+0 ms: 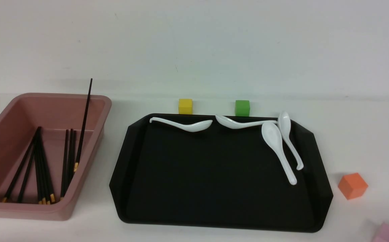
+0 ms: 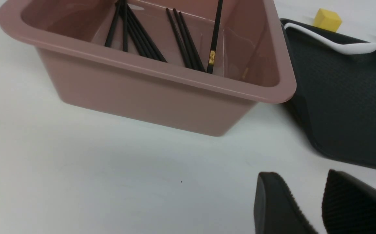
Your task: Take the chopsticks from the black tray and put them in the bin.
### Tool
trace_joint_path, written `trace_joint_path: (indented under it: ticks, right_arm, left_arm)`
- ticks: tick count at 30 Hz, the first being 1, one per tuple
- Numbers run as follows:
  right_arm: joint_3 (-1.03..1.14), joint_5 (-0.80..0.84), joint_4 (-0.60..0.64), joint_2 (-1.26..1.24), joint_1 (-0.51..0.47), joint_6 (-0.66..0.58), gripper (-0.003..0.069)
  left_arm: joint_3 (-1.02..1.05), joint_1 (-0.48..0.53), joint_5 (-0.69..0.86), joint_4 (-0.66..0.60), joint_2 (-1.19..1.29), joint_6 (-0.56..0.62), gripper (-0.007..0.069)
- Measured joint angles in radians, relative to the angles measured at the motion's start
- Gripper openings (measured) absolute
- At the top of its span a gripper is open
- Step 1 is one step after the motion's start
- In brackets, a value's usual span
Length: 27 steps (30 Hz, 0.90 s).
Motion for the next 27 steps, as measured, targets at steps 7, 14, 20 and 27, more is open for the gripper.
trace_joint_path:
  ticks: [7,14,20,27]
  right_arm:
    - [0.081,-0.005,0.064,-0.066,-0.188,-0.009,0.0047]
    - [0.091,0.017,0.066,-0.094,-0.259,-0.009,0.0057]
    - [0.084,0.053,0.062,-0.094,-0.266,-0.009,0.0067]
    - [0.084,0.053,0.052,-0.094,-0.254,-0.009,0.0076]
  left_arm:
    - [0.0,0.0,0.0,0.0,0.0,0.0,0.0239]
    - [0.0,0.0,0.0,0.0,0.0,0.0,0.0239]
    - [0.0,0.0,0.0,0.0,0.0,0.0,0.0239]
    - [0.0,0.0,0.0,0.0,0.0,0.0,0.0239]
